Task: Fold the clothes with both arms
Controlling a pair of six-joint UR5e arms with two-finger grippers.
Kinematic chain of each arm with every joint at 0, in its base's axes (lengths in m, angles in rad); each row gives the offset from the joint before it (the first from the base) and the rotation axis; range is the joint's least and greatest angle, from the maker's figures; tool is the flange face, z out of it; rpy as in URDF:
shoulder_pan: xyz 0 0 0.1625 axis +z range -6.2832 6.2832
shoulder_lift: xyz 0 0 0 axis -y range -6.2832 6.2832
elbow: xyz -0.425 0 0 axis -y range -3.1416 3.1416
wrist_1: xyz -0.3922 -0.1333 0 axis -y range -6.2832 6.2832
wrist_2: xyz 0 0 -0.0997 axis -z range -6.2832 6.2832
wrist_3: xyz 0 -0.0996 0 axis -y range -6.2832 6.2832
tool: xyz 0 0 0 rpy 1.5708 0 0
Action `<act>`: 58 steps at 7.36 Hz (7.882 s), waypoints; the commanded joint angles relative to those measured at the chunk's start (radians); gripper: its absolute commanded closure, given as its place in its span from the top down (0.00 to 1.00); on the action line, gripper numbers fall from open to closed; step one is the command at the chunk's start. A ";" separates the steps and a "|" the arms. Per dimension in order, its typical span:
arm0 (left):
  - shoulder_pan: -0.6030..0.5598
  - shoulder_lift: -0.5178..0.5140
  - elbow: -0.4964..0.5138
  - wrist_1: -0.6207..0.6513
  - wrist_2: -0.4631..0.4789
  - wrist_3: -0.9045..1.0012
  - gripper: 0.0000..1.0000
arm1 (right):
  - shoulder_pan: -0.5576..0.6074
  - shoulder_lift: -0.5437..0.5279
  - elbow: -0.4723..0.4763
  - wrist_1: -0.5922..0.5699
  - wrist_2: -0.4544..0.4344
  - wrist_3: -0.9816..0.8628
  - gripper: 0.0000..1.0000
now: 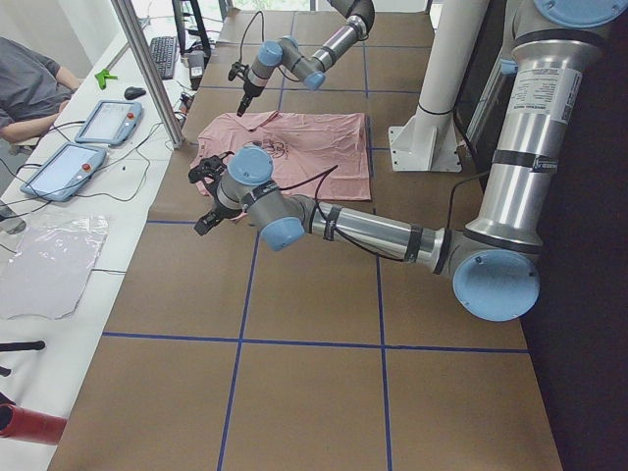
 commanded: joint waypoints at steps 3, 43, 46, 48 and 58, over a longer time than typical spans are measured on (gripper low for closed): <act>0.180 -0.103 0.074 -0.002 0.156 -0.339 0.78 | 0.280 -0.246 0.359 -0.151 0.385 -0.404 1.00; 0.596 -0.318 -0.117 0.300 0.460 -0.691 1.00 | 0.118 -0.679 0.864 -0.062 0.378 -0.145 1.00; 0.784 -0.097 -0.394 0.295 0.488 -0.931 1.00 | -0.240 -0.905 1.103 -0.061 0.089 0.150 1.00; 0.909 0.049 -0.492 0.291 0.593 -1.085 0.73 | -0.439 -0.972 1.185 -0.061 -0.075 0.269 1.00; 1.144 0.172 -0.458 0.297 0.732 -1.240 0.59 | -0.484 -0.972 1.185 -0.050 -0.140 0.277 1.00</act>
